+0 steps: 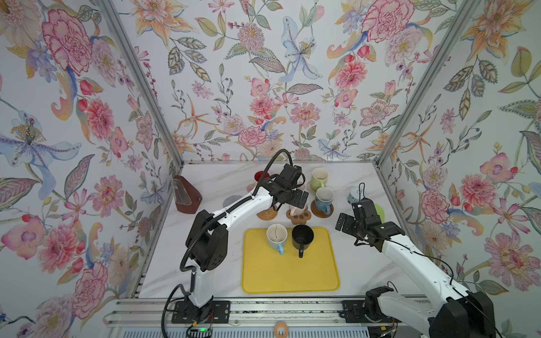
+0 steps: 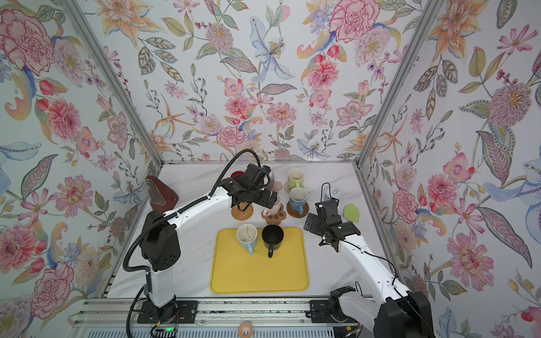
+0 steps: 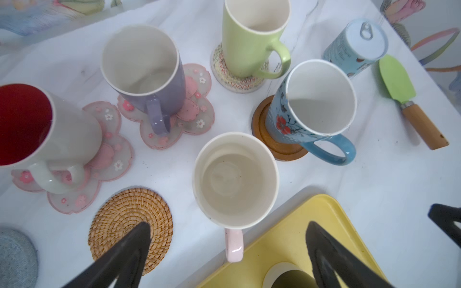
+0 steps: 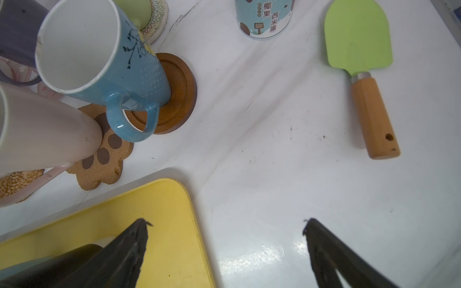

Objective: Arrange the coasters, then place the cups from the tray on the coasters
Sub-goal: 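Swing the left gripper back over the tray above the light blue mug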

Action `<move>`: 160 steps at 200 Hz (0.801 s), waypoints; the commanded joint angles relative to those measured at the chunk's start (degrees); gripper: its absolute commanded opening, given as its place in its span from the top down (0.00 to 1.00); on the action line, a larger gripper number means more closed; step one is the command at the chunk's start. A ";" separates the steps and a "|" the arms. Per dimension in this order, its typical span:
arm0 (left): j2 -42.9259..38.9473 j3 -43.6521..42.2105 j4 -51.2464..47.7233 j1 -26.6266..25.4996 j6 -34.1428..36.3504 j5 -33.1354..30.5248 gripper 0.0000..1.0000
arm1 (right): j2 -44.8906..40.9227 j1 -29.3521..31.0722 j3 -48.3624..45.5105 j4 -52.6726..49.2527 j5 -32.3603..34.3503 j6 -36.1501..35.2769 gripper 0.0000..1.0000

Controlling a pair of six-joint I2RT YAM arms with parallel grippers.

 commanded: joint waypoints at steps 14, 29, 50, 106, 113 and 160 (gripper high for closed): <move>-11.44 -8.75 6.13 2.17 -2.58 -7.92 0.01 | -0.72 -0.36 1.54 -0.28 0.13 -0.97 0.01; -18.15 -15.01 8.90 3.46 -3.88 -10.47 0.01 | -0.39 -0.36 1.84 -0.27 0.15 -0.98 0.01; -28.50 -24.14 10.82 5.77 -6.59 -13.46 0.01 | -0.10 -0.30 1.84 0.38 -0.16 -0.97 0.01; -47.76 -42.88 9.21 8.86 -14.32 -16.88 0.01 | 2.10 0.14 1.26 3.27 -1.74 -0.98 0.01; -49.01 -43.71 8.32 8.87 -15.13 -16.83 0.01 | 2.41 0.29 1.27 3.55 -1.86 -0.98 0.01; -55.02 -48.44 3.26 8.82 -19.57 -14.55 0.01 | 2.92 0.99 -0.23 5.04 -2.08 -1.50 0.01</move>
